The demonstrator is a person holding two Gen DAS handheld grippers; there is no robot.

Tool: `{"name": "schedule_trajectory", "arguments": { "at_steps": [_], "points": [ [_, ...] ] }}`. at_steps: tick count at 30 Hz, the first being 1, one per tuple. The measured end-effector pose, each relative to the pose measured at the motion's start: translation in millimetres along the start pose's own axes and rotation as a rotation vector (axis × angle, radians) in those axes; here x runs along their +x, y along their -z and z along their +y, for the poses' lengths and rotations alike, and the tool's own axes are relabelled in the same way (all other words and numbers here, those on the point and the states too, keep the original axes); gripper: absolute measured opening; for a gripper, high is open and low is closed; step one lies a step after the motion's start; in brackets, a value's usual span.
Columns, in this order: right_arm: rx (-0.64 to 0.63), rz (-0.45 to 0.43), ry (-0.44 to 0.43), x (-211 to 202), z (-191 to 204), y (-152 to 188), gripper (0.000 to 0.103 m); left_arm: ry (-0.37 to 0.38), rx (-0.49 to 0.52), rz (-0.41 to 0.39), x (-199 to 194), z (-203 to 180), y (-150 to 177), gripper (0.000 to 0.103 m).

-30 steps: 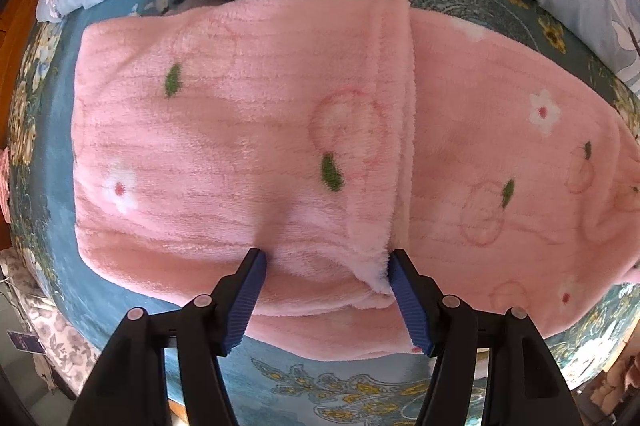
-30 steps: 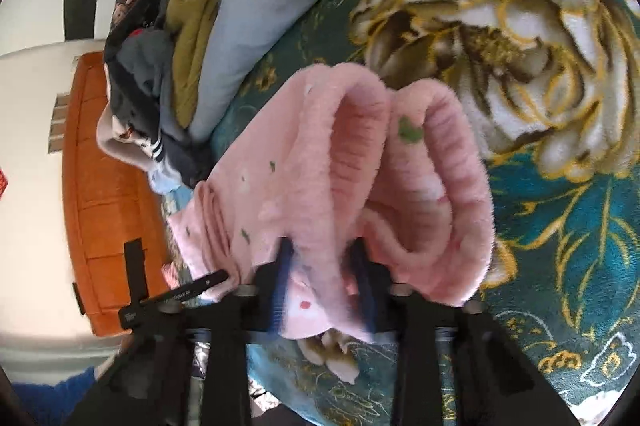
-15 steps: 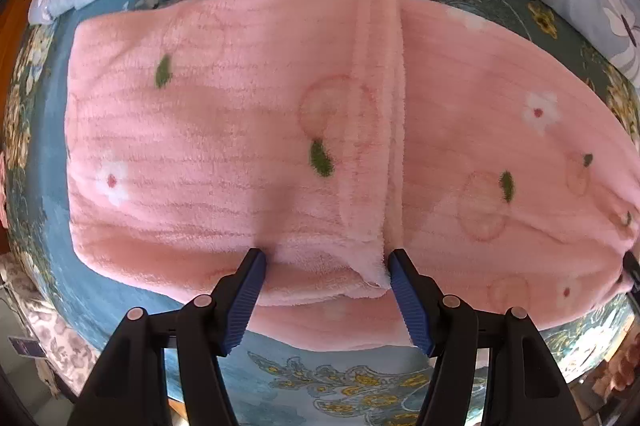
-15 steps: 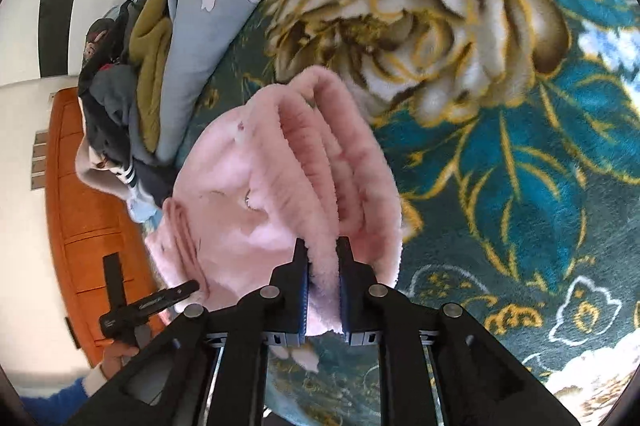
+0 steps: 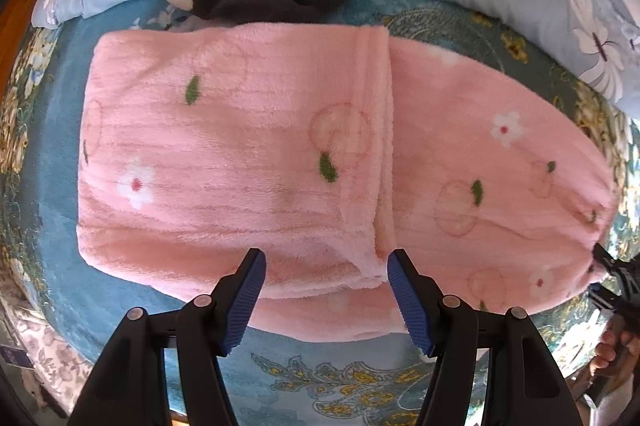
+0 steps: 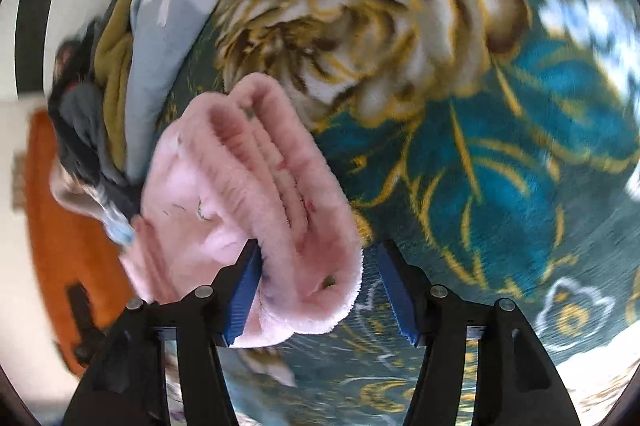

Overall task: Fold clothes
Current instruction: 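Grasp the pink garment's cuff end with the right gripper and lift it, then fold the held cuff end over the garment with the right gripper, then release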

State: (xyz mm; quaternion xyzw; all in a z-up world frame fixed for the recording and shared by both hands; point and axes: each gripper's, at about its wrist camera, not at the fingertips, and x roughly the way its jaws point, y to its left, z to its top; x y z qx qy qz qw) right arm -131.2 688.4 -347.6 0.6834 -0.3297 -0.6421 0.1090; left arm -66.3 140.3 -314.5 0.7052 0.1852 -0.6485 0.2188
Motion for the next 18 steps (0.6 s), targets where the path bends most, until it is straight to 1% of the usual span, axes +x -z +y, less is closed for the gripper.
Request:
{"name": "schedule_trajectory", "arguments": {
  "at_steps": [3,5,6,7,10,14,15,16,18],
  "points": [
    [0.071,-0.010,-0.047,2.3,-9.8,3.5,0.058,0.007,-0.002,-0.003,-2.9,8.4,8.0,0.067],
    [0.088,-0.018,-0.062,2.7,-8.6,6.1,0.034,0.015,-0.011,0.000,-3.3,16.1,13.6,0.067],
    [0.090,-0.024,-0.062,2.4,-5.4,7.6,0.030,0.017,-0.014,0.002,-3.4,20.2,16.2,0.067],
    [0.091,-0.032,-0.060,1.5,-1.6,9.1,0.024,0.021,-0.022,0.003,-3.7,25.7,19.3,0.067],
    [0.071,-0.056,-0.034,-7.5,16.4,14.5,0.020,0.044,-0.046,0.003,-6.9,43.1,28.2,0.067],
    [0.051,-0.077,-0.009,-21.0,48.7,24.5,0.019,0.076,-0.053,-0.023,-26.9,55.9,16.5,0.067],
    [0.036,-0.087,-0.001,-25.7,59.7,29.0,0.019,0.085,-0.054,-0.029,-32.0,59.1,13.6,0.067],
    [0.020,-0.097,0.006,-30.4,71.4,33.8,0.019,0.091,-0.054,-0.034,-44.3,53.5,12.7,0.067],
    [-0.033,-0.122,0.024,-38.3,103.4,45.7,0.018,0.116,-0.059,-0.049,-53.1,75.6,15.4,0.067]
  ]
}}
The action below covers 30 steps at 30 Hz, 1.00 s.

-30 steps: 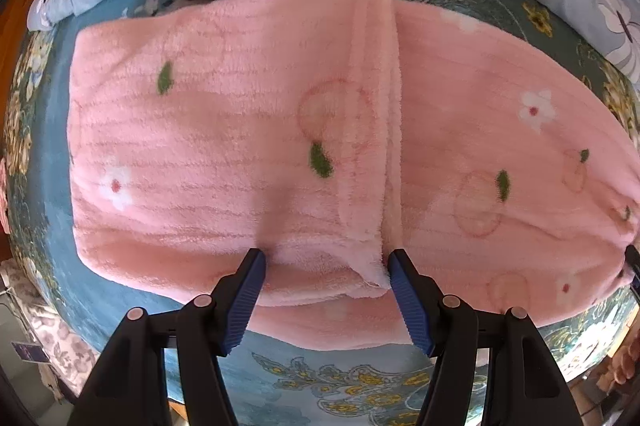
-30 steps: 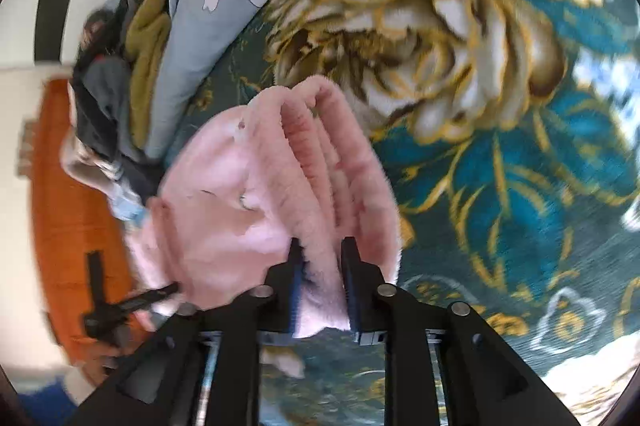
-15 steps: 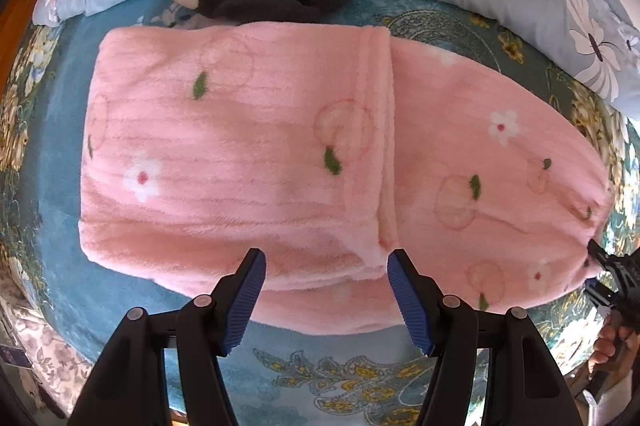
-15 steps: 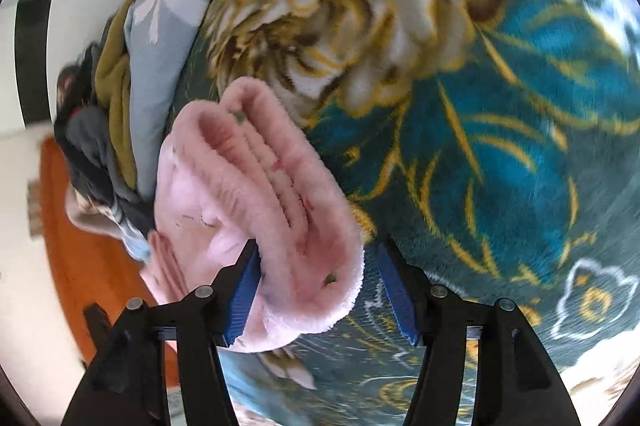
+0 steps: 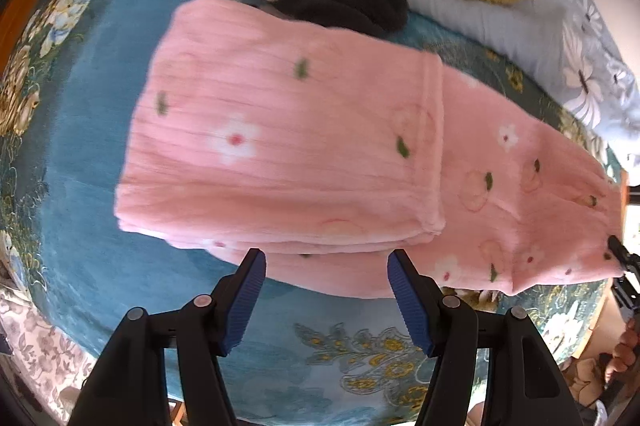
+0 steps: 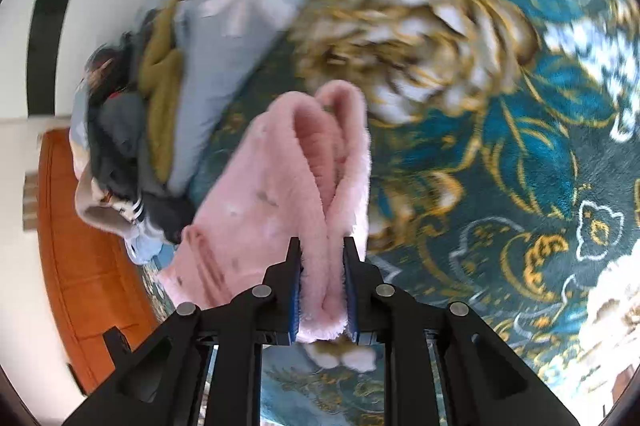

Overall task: Fold clothes
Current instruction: 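Fold the held cuff end over the garment with the right gripper, then release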

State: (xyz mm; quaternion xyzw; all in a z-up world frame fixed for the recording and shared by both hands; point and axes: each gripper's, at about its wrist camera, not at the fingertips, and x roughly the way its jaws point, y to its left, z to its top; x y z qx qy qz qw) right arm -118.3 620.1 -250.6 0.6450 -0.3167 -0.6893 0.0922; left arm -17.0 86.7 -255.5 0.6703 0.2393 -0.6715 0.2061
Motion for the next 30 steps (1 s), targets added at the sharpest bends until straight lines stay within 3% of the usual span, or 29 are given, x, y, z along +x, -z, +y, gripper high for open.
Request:
{"name": "schedule_trajectory", "arguments": {
  "at_steps": [5,10,14,18,24,30],
  "points": [
    [-0.170,-0.036,0.004,-6.5,100.1,37.6,0.018,0.030,-0.015,-0.049,-36.7,62.8,2.6,0.067],
    [-0.320,-0.010,-0.051,7.6,202.6,85.8,0.017,0.059,-0.064,-0.092,-50.3,130.9,-6.1,0.067],
    [-0.419,0.035,-0.110,41.0,281.1,125.6,0.017,0.099,-0.156,-0.105,-54.1,189.9,-4.4,0.067],
    [-0.510,0.112,-0.111,95.5,347.3,165.1,0.017,0.134,-0.238,-0.106,-50.9,236.2,-2.1,0.067],
    [-0.603,0.270,0.044,214.0,401.1,217.3,0.017,0.171,-0.328,-0.098,-44.2,285.5,6.7,0.067],
    [-0.650,0.337,0.203,283.2,409.7,246.5,0.017,0.203,-0.382,-0.068,-33.8,312.5,13.5,0.067]
  ]
}}
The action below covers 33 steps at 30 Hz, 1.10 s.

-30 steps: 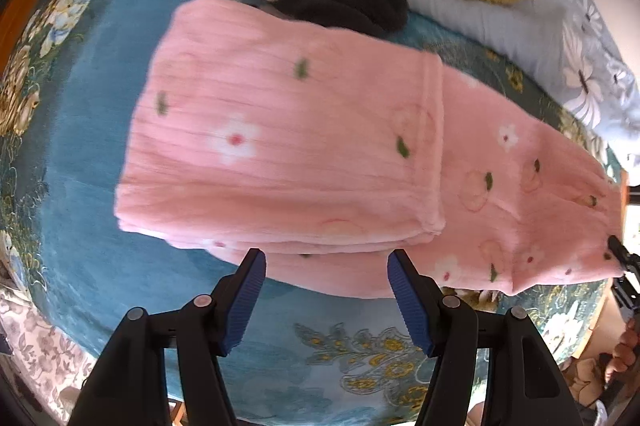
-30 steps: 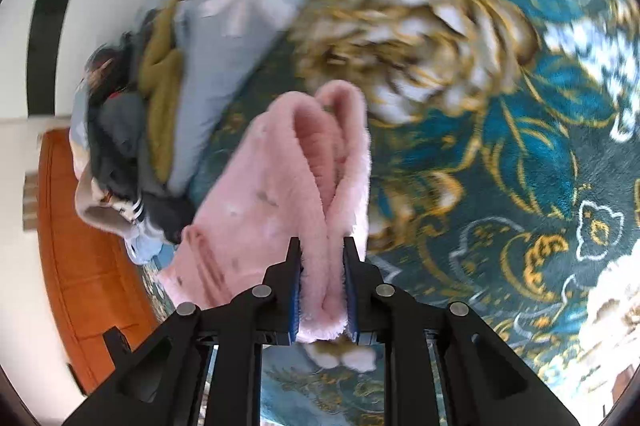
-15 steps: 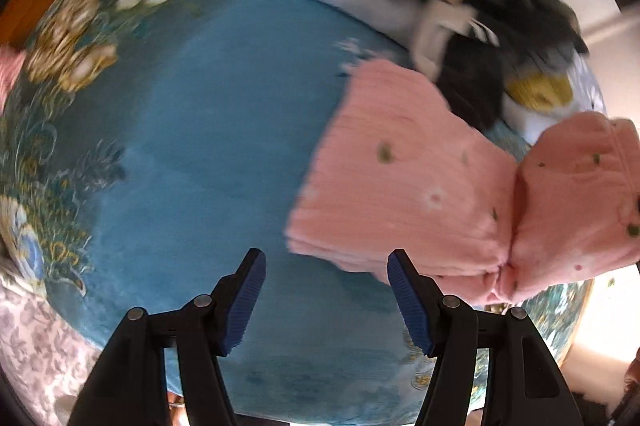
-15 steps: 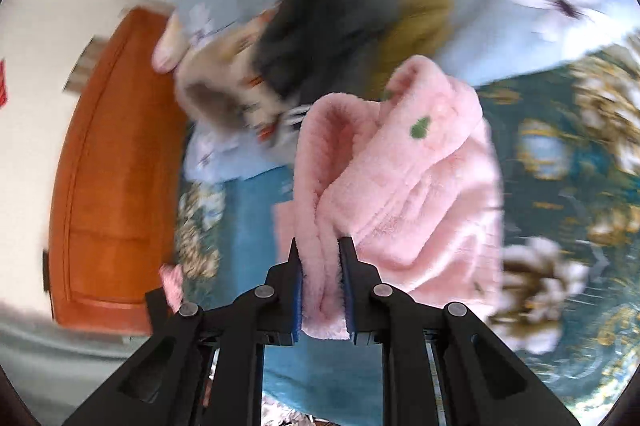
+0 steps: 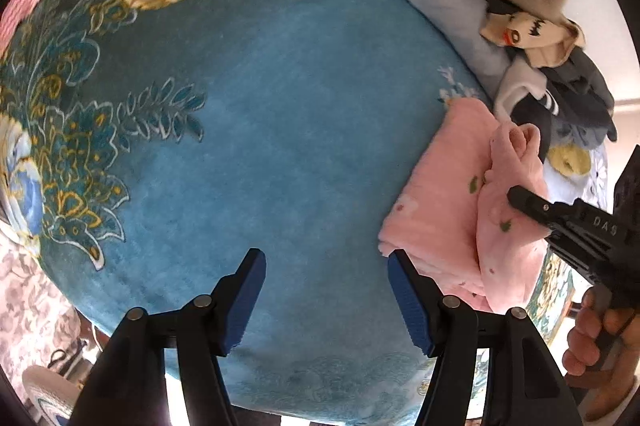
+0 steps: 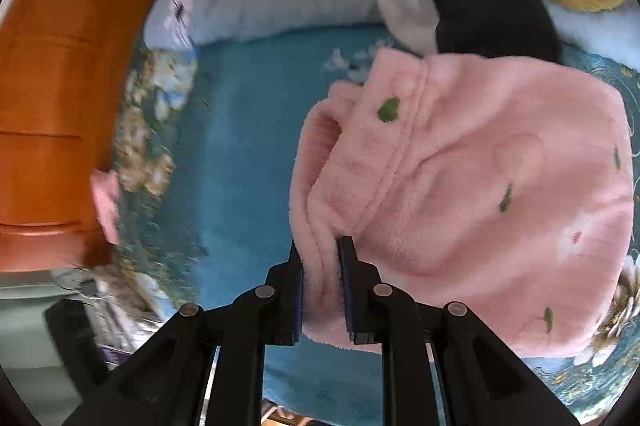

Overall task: Fold clothes
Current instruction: 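Fold the held cuff end over the garment with the right gripper, then release, then grasp the folded pink garment's edge with the left gripper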

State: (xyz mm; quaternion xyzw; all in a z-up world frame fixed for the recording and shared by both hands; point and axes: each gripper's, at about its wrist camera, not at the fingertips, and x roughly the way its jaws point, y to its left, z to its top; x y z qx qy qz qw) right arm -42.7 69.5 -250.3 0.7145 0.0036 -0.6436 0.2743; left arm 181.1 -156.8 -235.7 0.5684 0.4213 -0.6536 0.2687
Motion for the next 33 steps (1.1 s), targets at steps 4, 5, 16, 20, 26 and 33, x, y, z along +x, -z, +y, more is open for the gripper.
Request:
{"name": "schedule_trajectory", "arguments": {
  "at_steps": [4,5,16,20,26,33],
  "points": [
    [-0.040,0.036,0.015,11.1,11.1,2.4,0.030,0.056,-0.020,0.015,6.7,-3.3,-9.2,0.067],
    [-0.043,0.042,-0.013,9.0,11.6,3.4,0.034,0.075,-0.017,0.018,8.7,-7.3,-12.6,0.067],
    [0.195,-0.070,-0.028,-68.4,-71.5,47.5,0.035,0.261,0.402,0.030,26.7,-142.3,-56.3,0.072],
    [0.286,-0.066,0.023,-86.0,-107.0,75.3,0.035,0.237,0.545,0.089,56.8,-185.1,-63.4,0.071],
    [0.398,-0.051,0.045,-107.4,-156.9,109.0,0.035,0.157,0.564,0.158,81.5,-192.5,-55.3,0.035],
    [0.473,-0.048,0.021,-114.9,-188.4,116.1,0.035,0.163,0.625,0.137,58.9,-202.0,-31.7,0.028]
  ]
}}
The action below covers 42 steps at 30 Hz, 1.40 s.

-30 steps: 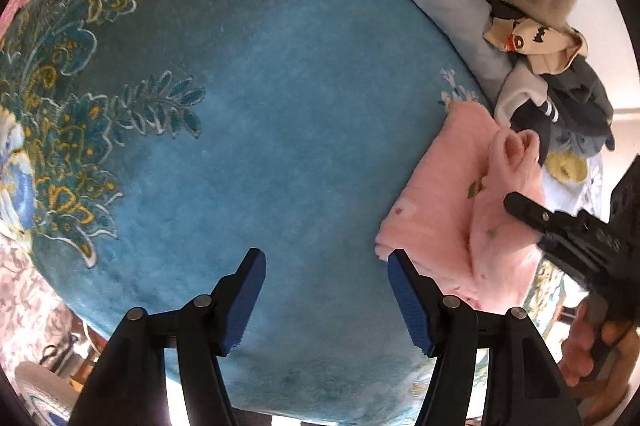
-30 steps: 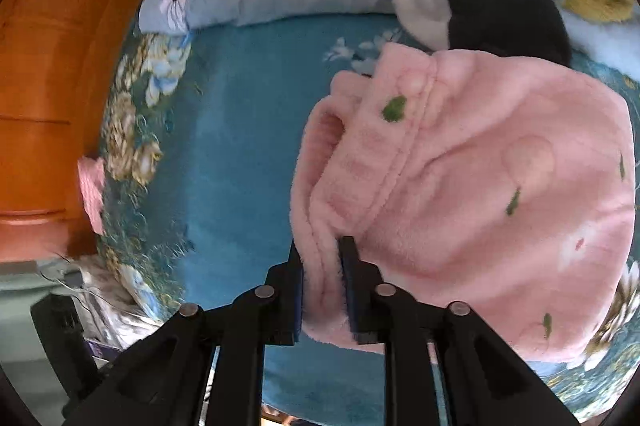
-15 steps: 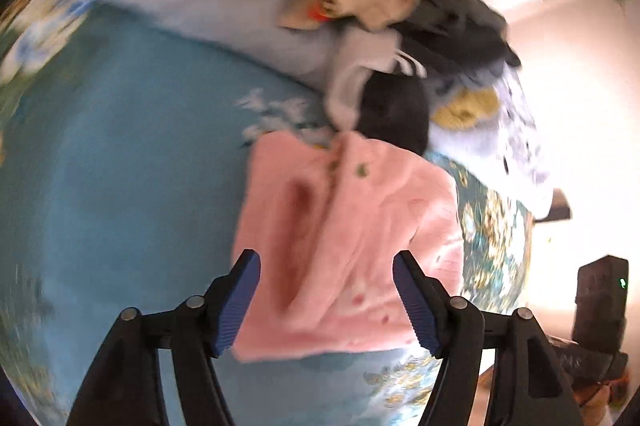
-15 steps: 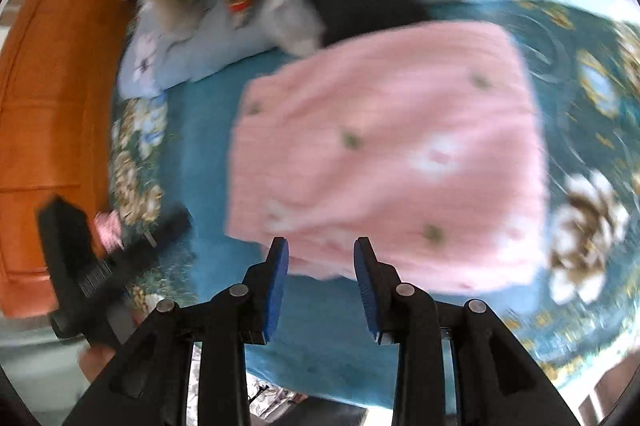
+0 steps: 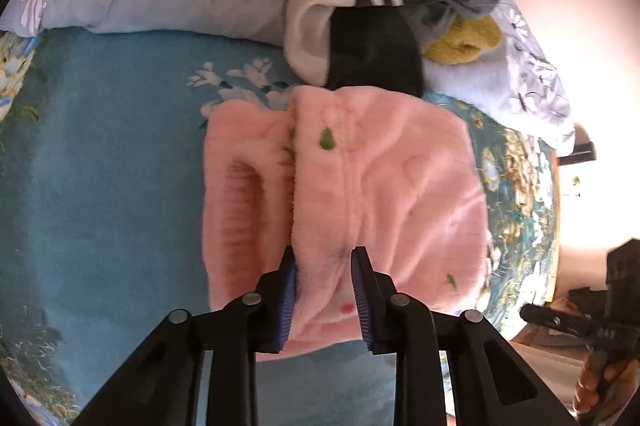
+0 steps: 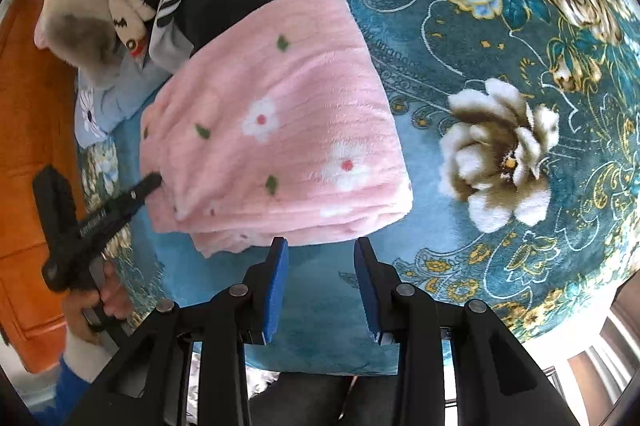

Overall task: Fold clothes
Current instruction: 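Grasp the folded pink garment's edge with the left gripper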

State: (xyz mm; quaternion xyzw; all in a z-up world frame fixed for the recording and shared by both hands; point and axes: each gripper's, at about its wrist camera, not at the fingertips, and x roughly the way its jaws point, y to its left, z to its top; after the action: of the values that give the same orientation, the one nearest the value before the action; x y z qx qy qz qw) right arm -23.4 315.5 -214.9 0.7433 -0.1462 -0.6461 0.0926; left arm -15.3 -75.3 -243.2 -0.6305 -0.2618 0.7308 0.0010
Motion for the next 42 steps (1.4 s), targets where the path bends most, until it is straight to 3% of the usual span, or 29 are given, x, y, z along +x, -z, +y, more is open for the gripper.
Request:
{"name": "schedule_trajectory", "arguments": {
  "at_steps": [4,6,7,8,11,14,20,26,30,33,35,39,42],
  "points": [
    [-0.008,0.006,-0.020,2.3,4.4,-11.5,0.035,0.057,-0.047,0.037,6.8,-3.4,0.3,0.029],
    [-0.007,0.014,-0.037,6.9,8.1,-18.3,0.035,0.046,-0.075,0.061,15.6,0.0,-0.7,0.028],
    [-0.005,0.020,-0.045,9.8,9.8,-21.7,0.035,0.042,-0.087,0.063,17.9,1.5,-2.2,0.021],
    [-0.005,0.025,-0.052,12.6,11.8,-25.1,0.035,0.065,-0.099,0.047,14.2,3.9,-2.3,0.008],
    [-0.014,0.039,-0.059,18.8,19.8,-33.3,0.035,0.140,-0.135,-0.037,-12.3,12.4,-3.3,0.007],
    [-0.031,0.042,-0.067,20.9,26.3,-40.2,0.035,0.159,-0.159,-0.072,-32.2,30.6,2.2,0.007],
    [-0.052,0.058,-0.052,28.4,30.3,-51.0,0.035,0.047,-0.202,0.063,-4.9,75.7,28.9,0.008],
    [-0.027,0.102,-0.024,48.9,26.4,-56.4,0.035,0.041,-0.276,0.082,10.5,84.0,27.9,0.011],
    [-0.066,0.087,-0.027,49.0,39.6,-63.1,0.035,0.035,-0.192,0.065,-12.5,63.3,15.0,0.019],
    [-0.116,0.071,-0.014,47.0,53.0,-73.4,0.035,-0.012,-0.068,0.029,-36.3,36.2,1.6,0.024],
    [-0.134,0.060,-0.009,47.0,59.3,-82.0,0.035,0.003,0.015,-0.005,-48.5,16.6,-9.8,0.028],
    [-0.140,0.049,-0.016,51.6,68.7,-98.2,0.035,0.048,0.161,-0.035,-30.7,-32.1,-44.9,0.037],
    [-0.163,0.059,-0.026,58.5,79.7,-104.6,0.035,0.007,0.182,0.002,-4.2,-33.0,-61.6,0.037]
  ]
}}
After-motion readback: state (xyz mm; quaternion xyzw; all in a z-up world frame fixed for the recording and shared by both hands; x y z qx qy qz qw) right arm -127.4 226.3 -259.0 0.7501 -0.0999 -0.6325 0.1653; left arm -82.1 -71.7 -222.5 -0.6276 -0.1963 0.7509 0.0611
